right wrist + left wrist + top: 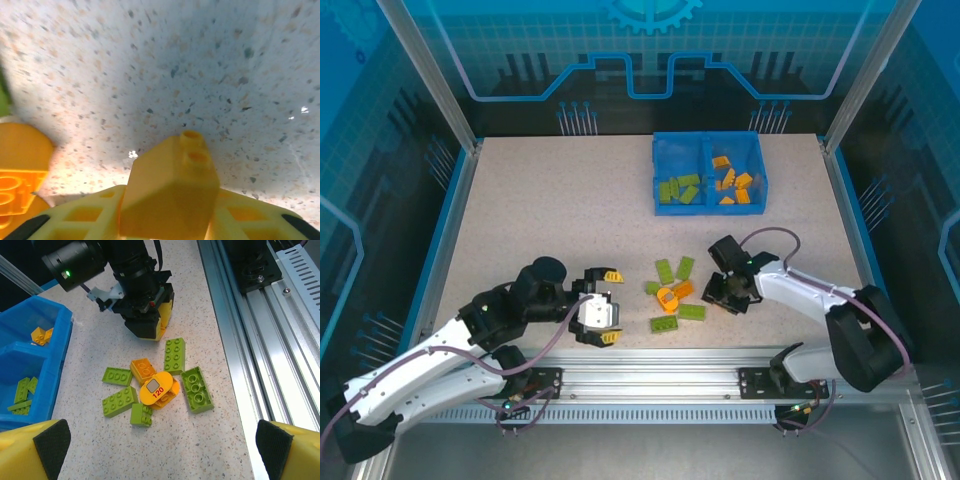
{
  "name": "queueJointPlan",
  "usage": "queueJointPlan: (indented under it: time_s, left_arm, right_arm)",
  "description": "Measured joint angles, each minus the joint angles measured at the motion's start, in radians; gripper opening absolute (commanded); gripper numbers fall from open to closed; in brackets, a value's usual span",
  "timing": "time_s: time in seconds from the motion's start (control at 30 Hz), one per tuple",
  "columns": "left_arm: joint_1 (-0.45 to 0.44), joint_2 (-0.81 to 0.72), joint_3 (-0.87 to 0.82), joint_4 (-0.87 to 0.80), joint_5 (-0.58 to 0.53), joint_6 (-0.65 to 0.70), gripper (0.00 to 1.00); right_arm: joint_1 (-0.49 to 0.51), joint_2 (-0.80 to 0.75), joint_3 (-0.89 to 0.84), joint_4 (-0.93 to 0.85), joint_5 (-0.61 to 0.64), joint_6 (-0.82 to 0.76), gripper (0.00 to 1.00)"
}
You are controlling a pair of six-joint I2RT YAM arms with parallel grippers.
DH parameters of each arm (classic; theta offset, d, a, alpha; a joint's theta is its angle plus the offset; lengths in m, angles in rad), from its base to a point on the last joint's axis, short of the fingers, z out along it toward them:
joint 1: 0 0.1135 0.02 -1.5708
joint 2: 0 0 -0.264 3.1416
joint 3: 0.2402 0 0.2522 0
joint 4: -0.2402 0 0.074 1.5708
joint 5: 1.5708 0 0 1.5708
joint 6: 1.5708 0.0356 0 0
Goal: Sort the legos into containers by color
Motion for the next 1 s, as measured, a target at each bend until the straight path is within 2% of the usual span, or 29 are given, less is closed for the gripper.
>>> queueJointPlan:
  time_s: [0.1, 0.2, 0.3, 0.4, 0.6, 0.77, 0.87, 1.0]
  left_arm:
    - [0.000, -0.018, -0.007, 0.002, 0.004, 0.000, 0.99]
    - [0.000, -0.041, -0.019, 0.016, 0.005, 0.000, 0.99]
    - [0.000, -0.062, -0.032, 0.038, 0.005, 0.000, 0.99]
    - [0.000, -0.071, -0.034, 0.052, 0.000, -0.001, 0.99]
    - [0.000, -0.074, -0.035, 0.053, -0.030, -0.002, 0.99]
    - [0.000, -0.089, -0.035, 0.053, -0.040, -0.003, 0.99]
    - [0.000, -0.099, -0.037, 0.053, -0.046, -0.004, 0.99]
    - [0.001, -0.105, -0.042, 0.054, -0.059, -0.008, 0.99]
  right_arm:
    - [0.018, -0.085, 0.016, -0.034, 0.061, -0.023, 0.34]
    - [0.069, -0.132, 0.106, -0.106, 0.167, -0.069, 0.33]
    - [0.081, -0.130, 0.233, -0.130, 0.243, -0.143, 0.32]
    - [0.047, -0.088, 0.361, -0.121, 0.278, -0.243, 0.31]
    - [-0.126, 0.172, 0.645, -0.085, 0.260, -0.406, 0.31]
    - [-0.270, 0.470, 0.946, -0.101, 0.217, -0.479, 0.30]
    - [-0.316, 0.667, 1.177, -0.138, 0.209, -0.500, 0.29]
    - [-0.345, 0.870, 1.402, -0.187, 0.231, -0.514, 0.31]
